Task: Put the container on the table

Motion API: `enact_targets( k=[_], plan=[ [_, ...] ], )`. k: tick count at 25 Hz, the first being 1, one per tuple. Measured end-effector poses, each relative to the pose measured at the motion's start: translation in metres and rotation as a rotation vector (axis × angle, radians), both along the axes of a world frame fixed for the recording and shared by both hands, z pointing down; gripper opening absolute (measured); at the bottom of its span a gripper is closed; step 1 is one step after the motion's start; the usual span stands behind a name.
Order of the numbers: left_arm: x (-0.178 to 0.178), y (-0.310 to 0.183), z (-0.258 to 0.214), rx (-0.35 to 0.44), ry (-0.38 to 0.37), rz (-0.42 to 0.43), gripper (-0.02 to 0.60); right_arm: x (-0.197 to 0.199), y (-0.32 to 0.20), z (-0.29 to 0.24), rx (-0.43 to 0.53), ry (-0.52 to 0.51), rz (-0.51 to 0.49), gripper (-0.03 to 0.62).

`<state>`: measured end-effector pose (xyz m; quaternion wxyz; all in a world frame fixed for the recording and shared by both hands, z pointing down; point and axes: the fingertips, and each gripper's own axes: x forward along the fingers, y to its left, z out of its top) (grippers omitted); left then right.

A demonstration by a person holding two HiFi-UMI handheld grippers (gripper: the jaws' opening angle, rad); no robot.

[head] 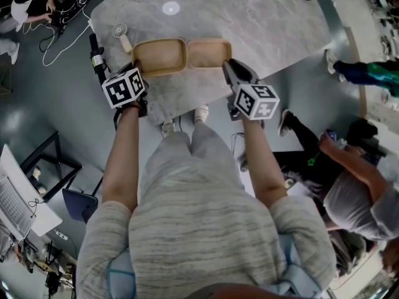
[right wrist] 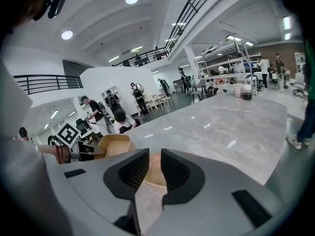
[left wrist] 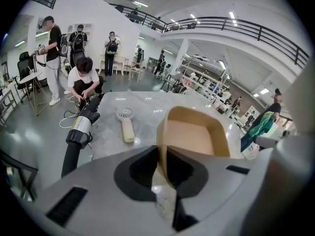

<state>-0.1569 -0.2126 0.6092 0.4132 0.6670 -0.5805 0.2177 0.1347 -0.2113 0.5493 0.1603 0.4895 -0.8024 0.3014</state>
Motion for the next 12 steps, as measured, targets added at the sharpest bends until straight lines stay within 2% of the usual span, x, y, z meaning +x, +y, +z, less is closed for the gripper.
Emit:
enact_targets(
  k=[4,5,6,12],
  plan=[
    [0.0,0.0,0.0,0.001,-0.001,0.003,0.031,-0.005,0.01,0.0,0.01,0.019,-0.028,0.071],
    [0.0,0.0,-0.001,0.001,-0.001,0.003,0.031,-0.005,0.011,0.0,0.013,0.026,-0.033,0.052],
    [0.0,0.0,-0.001,0.001,-0.001,0.003,0.031,-0.004,0.012,0.0,0.016,0.032,-0.036,0.002],
    [0.0,0.001,0.002,-0.009,-0.002,0.006,0.031,-0.005,0.016,0.0,0.009,0.035,-0.044,0.002]
  ],
)
